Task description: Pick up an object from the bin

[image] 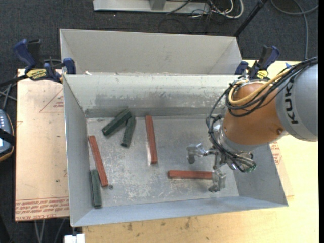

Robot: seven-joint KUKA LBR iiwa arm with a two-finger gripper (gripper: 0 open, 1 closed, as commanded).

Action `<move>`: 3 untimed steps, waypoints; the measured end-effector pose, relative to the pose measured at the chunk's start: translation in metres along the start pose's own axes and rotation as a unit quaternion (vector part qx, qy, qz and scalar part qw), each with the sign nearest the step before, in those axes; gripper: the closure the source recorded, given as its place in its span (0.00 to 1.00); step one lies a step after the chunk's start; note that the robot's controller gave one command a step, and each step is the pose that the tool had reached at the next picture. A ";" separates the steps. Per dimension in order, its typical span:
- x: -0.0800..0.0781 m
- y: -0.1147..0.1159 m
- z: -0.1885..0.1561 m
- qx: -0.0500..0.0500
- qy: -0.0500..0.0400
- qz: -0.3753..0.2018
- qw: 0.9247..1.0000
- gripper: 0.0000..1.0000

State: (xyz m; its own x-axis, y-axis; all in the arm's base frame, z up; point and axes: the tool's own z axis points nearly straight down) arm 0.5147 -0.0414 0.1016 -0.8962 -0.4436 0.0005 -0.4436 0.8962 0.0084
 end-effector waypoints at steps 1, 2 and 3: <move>-0.010 -0.045 0.031 0.004 -0.002 0.037 0.999 1.00; -0.010 -0.045 0.031 0.004 -0.002 0.037 0.999 1.00; -0.013 -0.067 -0.092 0.004 -0.002 -0.041 0.999 1.00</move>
Offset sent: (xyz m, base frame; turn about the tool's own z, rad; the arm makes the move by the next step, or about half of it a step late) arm 0.0000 0.0000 0.0000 0.0000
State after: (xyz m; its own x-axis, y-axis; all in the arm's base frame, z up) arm 0.5566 -0.0962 0.1931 -0.8574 -0.5147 -0.0033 -0.5147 0.8574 0.0000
